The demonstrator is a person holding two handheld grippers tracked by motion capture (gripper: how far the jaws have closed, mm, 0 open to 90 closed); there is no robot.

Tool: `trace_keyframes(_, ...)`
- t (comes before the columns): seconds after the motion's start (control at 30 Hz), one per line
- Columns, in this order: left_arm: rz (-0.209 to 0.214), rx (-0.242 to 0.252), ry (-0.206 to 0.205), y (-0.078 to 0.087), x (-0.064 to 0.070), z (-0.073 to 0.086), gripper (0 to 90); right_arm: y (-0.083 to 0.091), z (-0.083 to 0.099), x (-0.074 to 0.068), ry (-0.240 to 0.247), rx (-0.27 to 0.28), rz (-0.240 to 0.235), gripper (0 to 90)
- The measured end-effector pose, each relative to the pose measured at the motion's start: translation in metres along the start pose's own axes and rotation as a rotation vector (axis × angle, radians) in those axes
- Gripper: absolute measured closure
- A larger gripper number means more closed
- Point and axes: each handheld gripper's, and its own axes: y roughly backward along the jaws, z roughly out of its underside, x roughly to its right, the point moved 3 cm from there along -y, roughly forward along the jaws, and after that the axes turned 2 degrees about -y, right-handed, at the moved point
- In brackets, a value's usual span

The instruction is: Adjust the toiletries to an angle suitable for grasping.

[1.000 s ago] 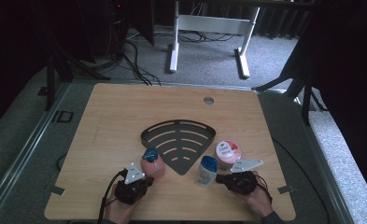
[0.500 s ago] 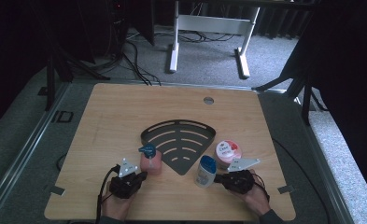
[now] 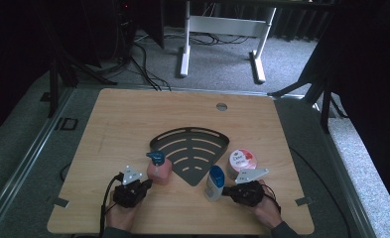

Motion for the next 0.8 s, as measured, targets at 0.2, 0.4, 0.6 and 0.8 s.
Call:
trace_keyframes(0.2,0.031,0.012,-0.033,0.002,0.007,0.001,89.8,-0.007,-0.006,-0.002,0.012,0.0,-0.013,90.0)
trace_keyframes(0.4,0.081,0.01,-0.098,-0.001,0.023,-0.001,89.8,-0.015,-0.011,-0.01,0.032,-0.009,-0.038,90.0)
trace_keyframes(0.6,0.147,-0.006,-0.147,-0.007,0.04,-0.002,89.8,-0.023,-0.015,-0.018,0.046,-0.015,-0.058,90.0)
trace_keyframes(0.8,0.205,-0.03,-0.227,-0.01,0.061,-0.003,89.9,-0.028,-0.016,-0.027,0.062,-0.022,-0.076,90.0)
